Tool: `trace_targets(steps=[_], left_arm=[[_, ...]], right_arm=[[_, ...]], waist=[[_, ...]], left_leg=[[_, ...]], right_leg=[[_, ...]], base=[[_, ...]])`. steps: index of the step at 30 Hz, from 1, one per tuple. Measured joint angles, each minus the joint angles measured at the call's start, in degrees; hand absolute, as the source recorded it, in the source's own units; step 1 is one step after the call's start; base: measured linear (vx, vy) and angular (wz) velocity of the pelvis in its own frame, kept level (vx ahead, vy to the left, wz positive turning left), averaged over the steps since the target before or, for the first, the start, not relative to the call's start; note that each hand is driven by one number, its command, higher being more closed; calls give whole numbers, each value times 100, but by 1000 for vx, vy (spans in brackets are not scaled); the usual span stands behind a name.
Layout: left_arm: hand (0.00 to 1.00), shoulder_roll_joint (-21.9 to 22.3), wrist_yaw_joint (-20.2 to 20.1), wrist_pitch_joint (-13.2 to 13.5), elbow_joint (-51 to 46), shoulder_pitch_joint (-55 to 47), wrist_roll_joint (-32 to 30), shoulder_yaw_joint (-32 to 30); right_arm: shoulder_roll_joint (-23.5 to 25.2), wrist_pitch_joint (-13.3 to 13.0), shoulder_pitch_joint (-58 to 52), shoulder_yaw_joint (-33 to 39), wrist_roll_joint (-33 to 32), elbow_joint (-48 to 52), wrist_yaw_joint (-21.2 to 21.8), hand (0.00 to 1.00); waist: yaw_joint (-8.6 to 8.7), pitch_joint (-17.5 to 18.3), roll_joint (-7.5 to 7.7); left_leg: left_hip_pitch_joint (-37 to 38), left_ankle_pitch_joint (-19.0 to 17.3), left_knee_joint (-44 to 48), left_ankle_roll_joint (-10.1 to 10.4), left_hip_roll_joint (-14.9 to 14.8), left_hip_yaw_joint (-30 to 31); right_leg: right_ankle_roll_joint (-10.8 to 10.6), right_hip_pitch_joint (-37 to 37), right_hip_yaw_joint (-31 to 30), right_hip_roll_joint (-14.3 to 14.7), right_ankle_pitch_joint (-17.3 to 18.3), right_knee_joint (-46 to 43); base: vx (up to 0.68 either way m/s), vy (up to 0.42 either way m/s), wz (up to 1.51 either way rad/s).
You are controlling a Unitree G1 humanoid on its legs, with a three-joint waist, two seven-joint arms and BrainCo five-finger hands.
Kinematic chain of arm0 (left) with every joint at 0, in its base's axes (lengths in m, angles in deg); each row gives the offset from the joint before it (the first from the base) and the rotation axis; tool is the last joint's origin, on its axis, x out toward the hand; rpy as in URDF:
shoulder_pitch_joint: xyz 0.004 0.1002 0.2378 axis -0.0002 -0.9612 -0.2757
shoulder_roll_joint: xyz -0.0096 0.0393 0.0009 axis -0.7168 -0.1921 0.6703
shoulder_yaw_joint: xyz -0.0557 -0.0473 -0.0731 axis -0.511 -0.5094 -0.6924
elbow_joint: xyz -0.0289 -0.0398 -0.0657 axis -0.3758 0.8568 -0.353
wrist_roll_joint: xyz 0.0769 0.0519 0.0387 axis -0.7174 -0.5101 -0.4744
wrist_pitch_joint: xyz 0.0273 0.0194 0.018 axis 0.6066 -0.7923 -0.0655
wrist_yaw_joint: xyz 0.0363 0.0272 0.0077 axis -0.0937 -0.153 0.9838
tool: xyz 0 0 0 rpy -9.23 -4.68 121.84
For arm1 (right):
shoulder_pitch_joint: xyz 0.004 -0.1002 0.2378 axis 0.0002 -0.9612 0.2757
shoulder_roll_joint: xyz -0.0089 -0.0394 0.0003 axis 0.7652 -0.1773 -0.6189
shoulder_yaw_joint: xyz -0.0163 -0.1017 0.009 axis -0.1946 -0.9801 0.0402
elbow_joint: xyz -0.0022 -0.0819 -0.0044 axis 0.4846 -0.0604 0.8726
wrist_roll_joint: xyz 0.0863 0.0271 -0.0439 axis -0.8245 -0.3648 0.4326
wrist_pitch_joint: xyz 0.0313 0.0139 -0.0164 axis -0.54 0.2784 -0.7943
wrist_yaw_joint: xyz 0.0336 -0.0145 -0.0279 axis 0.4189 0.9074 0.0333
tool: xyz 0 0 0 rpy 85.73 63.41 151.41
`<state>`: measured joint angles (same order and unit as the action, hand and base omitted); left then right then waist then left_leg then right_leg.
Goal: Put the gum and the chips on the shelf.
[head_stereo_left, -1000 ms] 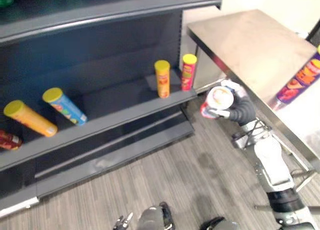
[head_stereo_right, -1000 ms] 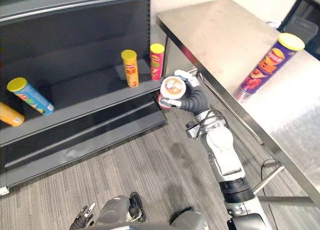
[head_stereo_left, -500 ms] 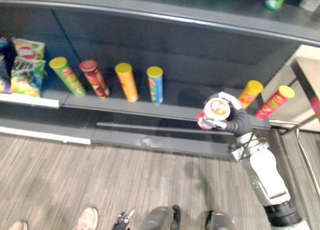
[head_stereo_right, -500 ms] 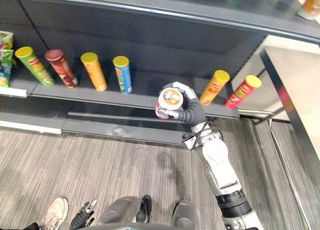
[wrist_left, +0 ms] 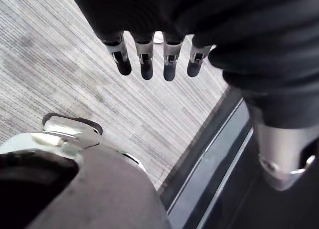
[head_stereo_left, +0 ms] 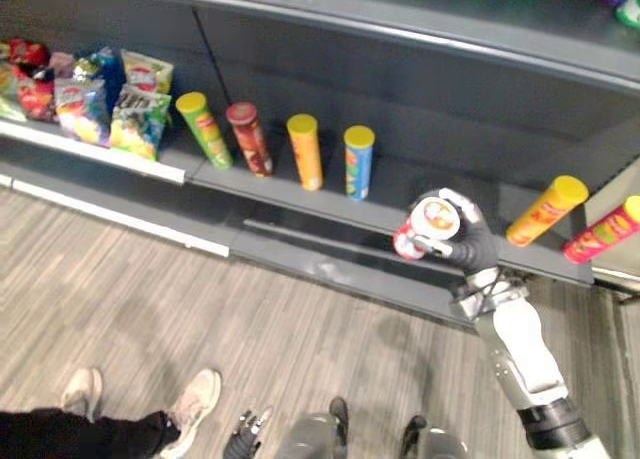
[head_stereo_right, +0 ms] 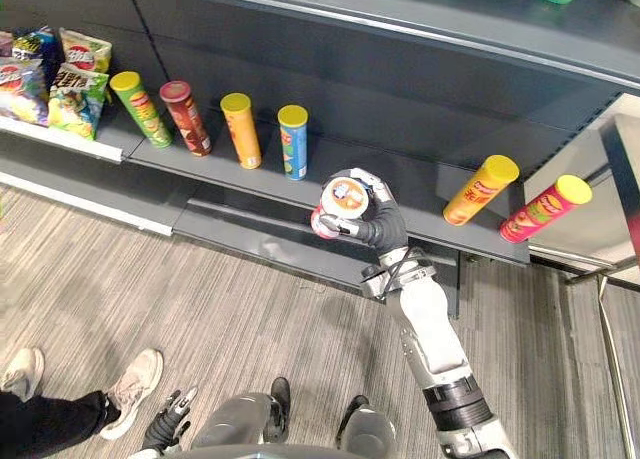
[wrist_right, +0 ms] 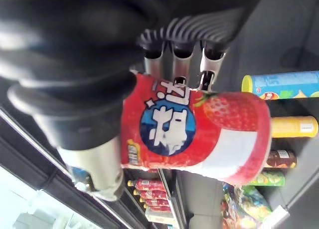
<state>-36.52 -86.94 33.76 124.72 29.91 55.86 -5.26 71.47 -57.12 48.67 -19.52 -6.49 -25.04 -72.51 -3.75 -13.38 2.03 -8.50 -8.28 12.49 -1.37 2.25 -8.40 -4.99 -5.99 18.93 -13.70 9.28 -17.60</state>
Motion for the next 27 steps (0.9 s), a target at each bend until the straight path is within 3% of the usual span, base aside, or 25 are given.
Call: trace_targets(steps=[3, 11, 27], left_arm=[[0, -5, -2, 2, 16, -5, -4, 13], [0, -18, 6, -13, 15, -7, -176, 78], [0, -72, 3, -66, -4, 64, -190, 182]], right_arm=[[-8, -3, -6, 30, 1, -110, 8, 100], [-6, -2, -38, 97, 8, -166, 12, 100], [-11, 15, 135, 93, 236, -161, -19, 100]], waist=[[52, -14, -22], [132, -41, -71], [199, -60, -107]], left_leg=[[175, 79, -253, 62, -259, -693], [316, 566, -962, -14, -299, -964], [646, 784, -1444, 4, -302, -1083]], right_leg=[[-50, 79, 0, 19, -87, 169], [-9, 14, -238, 267, -525, 763], [-5, 136, -355, 390, -572, 957]], base=[[-100, -74, 2], [-32, -11, -17], [33, -4, -5]])
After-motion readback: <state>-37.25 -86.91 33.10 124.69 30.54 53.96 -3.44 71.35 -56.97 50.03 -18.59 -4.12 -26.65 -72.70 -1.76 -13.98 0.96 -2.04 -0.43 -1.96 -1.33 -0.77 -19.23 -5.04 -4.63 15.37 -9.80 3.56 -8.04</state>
